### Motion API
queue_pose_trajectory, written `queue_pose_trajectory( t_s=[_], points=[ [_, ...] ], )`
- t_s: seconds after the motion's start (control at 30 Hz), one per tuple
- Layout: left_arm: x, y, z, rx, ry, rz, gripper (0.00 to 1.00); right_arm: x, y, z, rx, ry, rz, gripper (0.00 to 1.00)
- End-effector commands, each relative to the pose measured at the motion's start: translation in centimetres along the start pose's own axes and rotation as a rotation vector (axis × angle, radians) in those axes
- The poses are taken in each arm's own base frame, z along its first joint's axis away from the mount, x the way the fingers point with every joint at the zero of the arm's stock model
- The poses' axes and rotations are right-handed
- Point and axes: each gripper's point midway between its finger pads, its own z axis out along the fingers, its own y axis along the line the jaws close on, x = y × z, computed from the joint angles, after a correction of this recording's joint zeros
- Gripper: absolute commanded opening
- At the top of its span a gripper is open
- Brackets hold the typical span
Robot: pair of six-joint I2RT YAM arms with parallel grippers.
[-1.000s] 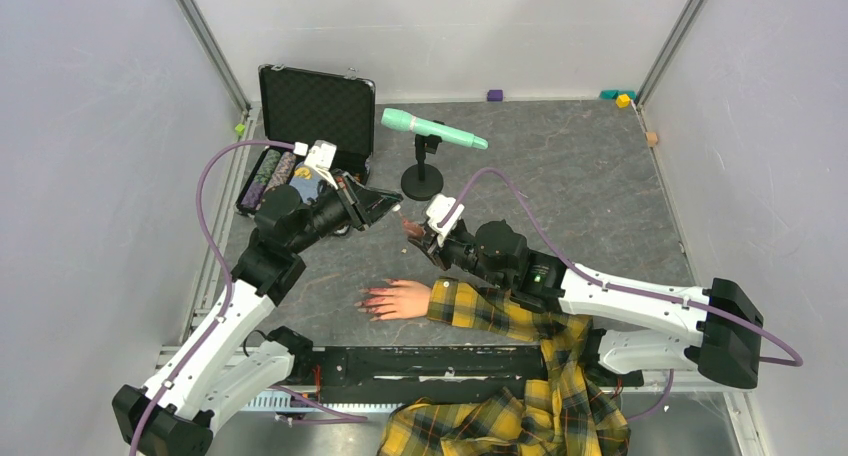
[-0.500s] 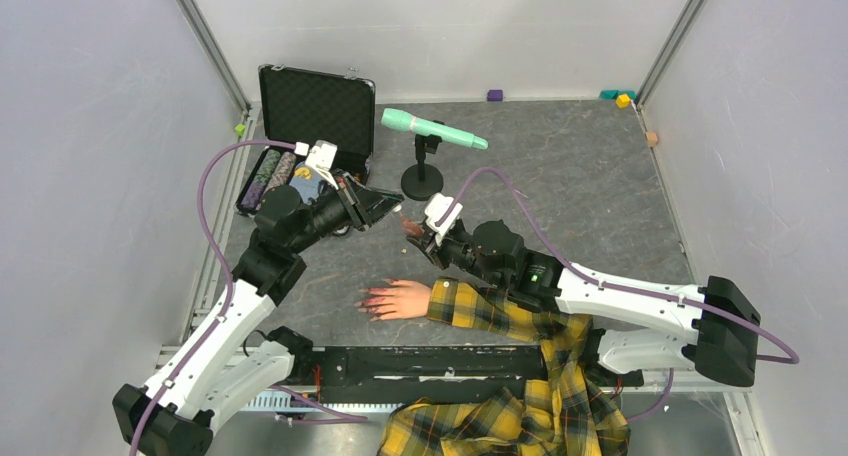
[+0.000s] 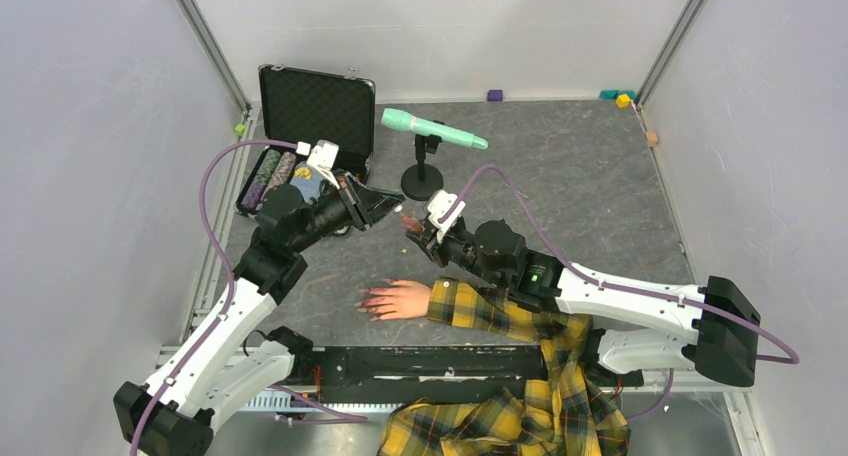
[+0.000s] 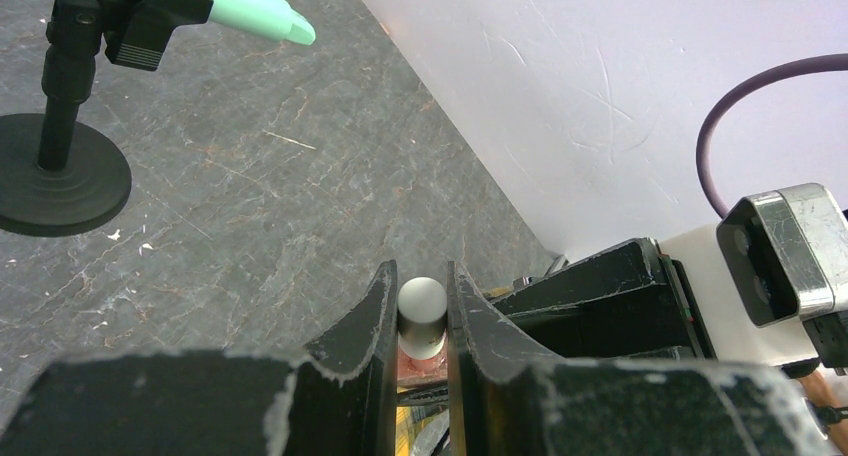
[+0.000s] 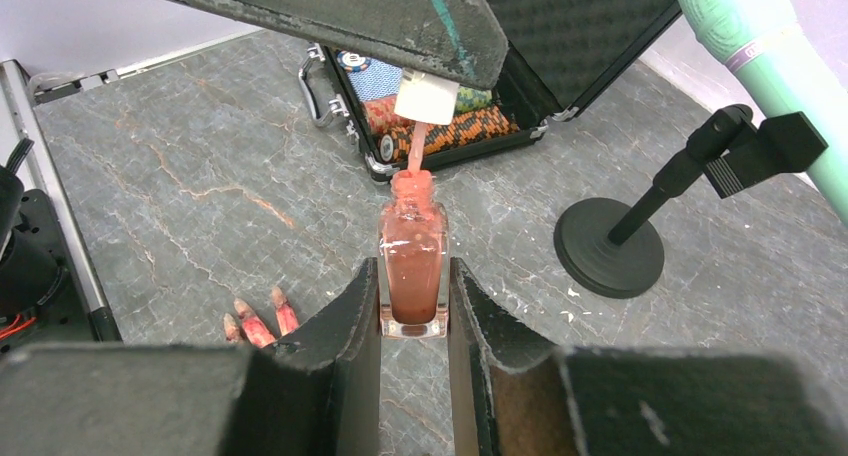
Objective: Paint the nails
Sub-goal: Unscrew the nail polish bottle.
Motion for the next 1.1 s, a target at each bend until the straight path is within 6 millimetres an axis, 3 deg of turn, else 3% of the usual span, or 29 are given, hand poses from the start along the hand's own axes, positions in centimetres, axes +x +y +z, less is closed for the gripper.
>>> queue_pose_trajectory(
  t_s=[0.0, 0.7, 0.9, 1.07],
  points=[
    [-0.8, -1.0, 0.0, 0.042, -0.021, -0.011, 0.02, -3.2, -1.0, 0.0, 0.054, -0.092, 0.032, 0.00],
    [-0.8, -1.1, -0.1, 0.044, -0.022, -0.007, 0.02, -3.2, -2.5, -1.0, 0.129, -0.101, 0.053, 0.00],
    [-1.2, -1.0, -0.4, 0.025, -0.037, 0.013, 0.02, -2.0, -4.4, -2.0, 0.181, -0.068, 0.044, 0.00],
    [-1.5, -1.0, -0.6, 0.017, -0.047, 0.028, 0.02, -0.9, -3.3, -2.0, 0.069, -0.020, -0.029, 0.00]
  ],
)
